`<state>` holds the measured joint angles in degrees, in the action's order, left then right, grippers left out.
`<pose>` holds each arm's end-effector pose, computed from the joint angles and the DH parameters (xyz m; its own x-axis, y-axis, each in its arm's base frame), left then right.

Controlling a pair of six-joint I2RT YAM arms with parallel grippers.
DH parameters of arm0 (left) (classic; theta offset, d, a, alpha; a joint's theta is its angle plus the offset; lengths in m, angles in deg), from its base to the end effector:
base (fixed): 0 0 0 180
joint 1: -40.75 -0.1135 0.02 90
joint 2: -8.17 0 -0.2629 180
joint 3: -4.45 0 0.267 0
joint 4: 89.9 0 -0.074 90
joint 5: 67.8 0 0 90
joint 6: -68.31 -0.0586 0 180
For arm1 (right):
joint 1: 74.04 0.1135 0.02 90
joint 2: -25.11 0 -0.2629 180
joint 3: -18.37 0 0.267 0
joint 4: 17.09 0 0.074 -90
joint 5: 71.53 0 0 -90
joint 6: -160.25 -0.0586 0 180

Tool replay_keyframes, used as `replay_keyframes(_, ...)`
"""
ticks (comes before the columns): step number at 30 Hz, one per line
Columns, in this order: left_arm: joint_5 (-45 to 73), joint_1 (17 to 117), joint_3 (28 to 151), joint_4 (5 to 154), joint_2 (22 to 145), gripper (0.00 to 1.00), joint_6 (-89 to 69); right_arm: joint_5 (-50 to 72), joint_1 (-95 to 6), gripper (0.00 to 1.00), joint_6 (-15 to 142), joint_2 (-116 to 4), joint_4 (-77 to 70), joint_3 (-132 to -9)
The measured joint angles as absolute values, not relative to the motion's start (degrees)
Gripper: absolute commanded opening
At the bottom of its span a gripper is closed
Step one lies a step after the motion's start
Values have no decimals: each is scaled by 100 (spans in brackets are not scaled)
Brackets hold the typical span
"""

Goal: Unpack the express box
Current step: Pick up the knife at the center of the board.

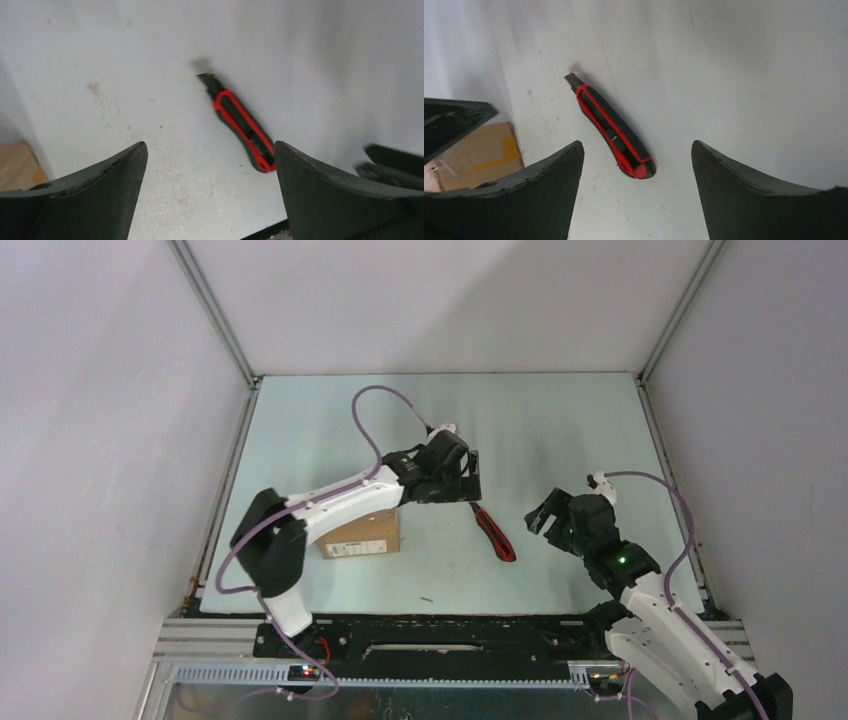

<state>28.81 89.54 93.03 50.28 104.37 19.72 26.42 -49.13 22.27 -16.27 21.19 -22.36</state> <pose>0.2702 -0.2983 0.2421 -0.8243 -0.0560 -0.5634 0.2010 0.9013 -0.3838 0.1779 0.0737 0.2013 -0.6189 0.5238 -0.5853 0.2095 0.8282 0.5197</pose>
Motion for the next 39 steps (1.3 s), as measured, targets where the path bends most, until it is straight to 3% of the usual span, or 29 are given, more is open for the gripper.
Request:
replay_keyframes(1, 2997, 8978, 9344, 4901, 10619, 98, 2219, 2720, -4916, 96, 2181, -1531, 2110, -2160)
replay_keyframes(2, 3106, 8996, 9410, 4735, 10778, 98, 2438, 2782, -4916, 99, 2133, -1446, 2115, -2083)
replay_keyframes(13, 4035, 9715, 12103, 2794, 12794, 98, 4313, 2963, -4916, 100, 2185, -1114, 1817, -1854)
replay_keyframes(19, 3972, 9759, 12369, 2235, 13364, 100, 5069, 2788, -4916, 98, 2541, -1101, 1459, -1638)
replay_keyframes(27, 3513, 9730, 12050, 2554, 13633, 70, 5489, 2316, -4916, 96, 2900, -889, 843, -1128)
replay_keyframes(29, 3399, 9724, 12061, 2626, 13648, 57, 5509, 2100, -4916, 96, 3011, -893, 644, -1058)
replay_keyframes(32, 3203, 9660, 11744, 2982, 13513, 30, 5563, 1722, -4916, 96, 3134, -967, 355, -1006)
replay_keyframes(33, 3133, 9636, 11580, 3120, 13436, 16, 5587, 1573, -4916, 97, 3160, -1002, 220, -973)
replay_keyframes(35, 2914, 9555, 11231, 3459, 13226, 2, 5583, 1280, -4916, 100, 3193, -1059, -34, -886)
replay_keyframes(39, 2685, 9415, 10531, 4064, 12800, 0, 5421, 624, -4916, 97, 3188, -1260, -626, -571)
